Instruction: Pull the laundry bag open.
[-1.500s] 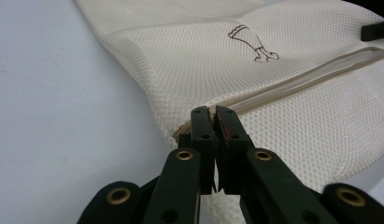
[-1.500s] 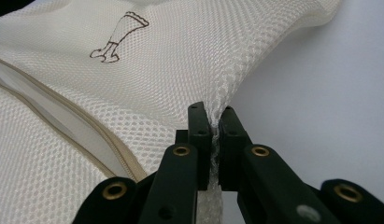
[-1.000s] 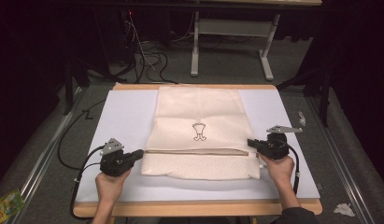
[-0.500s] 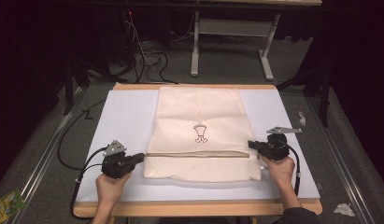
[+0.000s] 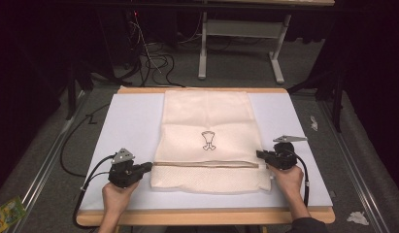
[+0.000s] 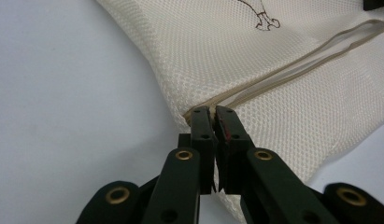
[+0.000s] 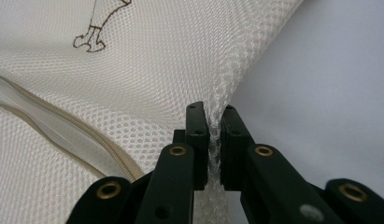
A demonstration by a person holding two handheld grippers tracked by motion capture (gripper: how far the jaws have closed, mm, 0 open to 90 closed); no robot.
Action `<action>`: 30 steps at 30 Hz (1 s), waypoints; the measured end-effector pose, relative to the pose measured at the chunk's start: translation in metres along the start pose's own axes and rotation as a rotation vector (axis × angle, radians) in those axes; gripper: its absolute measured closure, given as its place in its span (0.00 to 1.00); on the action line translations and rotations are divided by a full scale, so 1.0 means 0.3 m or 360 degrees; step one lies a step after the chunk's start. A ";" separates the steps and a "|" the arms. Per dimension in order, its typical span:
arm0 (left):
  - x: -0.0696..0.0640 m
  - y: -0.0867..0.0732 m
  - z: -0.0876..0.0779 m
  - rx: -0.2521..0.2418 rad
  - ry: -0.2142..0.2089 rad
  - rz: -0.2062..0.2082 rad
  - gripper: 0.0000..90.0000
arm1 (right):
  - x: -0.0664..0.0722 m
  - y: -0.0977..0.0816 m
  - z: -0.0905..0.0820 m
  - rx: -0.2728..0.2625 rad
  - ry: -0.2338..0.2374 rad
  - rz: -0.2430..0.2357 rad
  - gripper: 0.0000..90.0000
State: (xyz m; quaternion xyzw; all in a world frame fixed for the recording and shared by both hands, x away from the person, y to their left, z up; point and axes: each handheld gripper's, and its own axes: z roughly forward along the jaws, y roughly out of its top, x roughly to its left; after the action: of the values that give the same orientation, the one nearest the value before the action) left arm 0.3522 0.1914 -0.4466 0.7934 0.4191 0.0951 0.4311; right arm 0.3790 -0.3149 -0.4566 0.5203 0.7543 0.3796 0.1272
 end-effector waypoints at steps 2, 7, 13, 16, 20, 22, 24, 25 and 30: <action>-0.003 -0.002 0.003 0.0011 0.0000 0.0011 0.96 | -0.002 -0.001 0.002 0.0009 -0.0006 0.0002 0.95; -0.003 -0.014 0.010 0.0006 0.0013 0.0009 0.96 | 0.003 -0.009 0.014 0.0016 -0.0043 -0.0025 0.92; -0.002 -0.013 0.029 0.0056 0.0010 0.0017 0.96 | 0.005 -0.012 0.023 0.0014 -0.0085 -0.0034 0.86; -0.002 -0.014 0.028 0.0036 0.0011 0.0019 0.95 | 0.005 -0.017 0.029 0.0025 -0.0115 -0.0046 0.78; 0.002 0.005 0.013 -0.0008 -0.0004 -0.0005 0.90 | 0.003 -0.003 0.022 0.0002 -0.0121 -0.0036 0.65; 0.001 0.011 0.009 -0.0021 -0.0006 0.0004 0.85 | 0.005 0.001 0.014 0.0001 -0.0141 -0.0054 0.60; 0.000 0.013 0.007 -0.0034 -0.0005 0.0011 0.78 | 0.001 0.000 0.006 -0.0014 -0.0162 -0.0051 0.56; -0.001 0.013 0.007 -0.0045 0.0005 0.0017 0.77 | 0.000 0.000 0.001 -0.0021 -0.0176 -0.0045 0.54; -0.002 0.027 -0.011 -0.0103 0.0062 0.0015 0.64 | -0.009 0.005 -0.058 -0.0148 -0.0195 -0.0004 0.50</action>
State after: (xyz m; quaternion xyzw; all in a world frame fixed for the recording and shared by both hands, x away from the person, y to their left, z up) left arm 0.3550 0.1908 -0.4384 0.7790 0.4205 0.1261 0.4477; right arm 0.3711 -0.3247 -0.4442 0.5352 0.7274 0.3813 0.1978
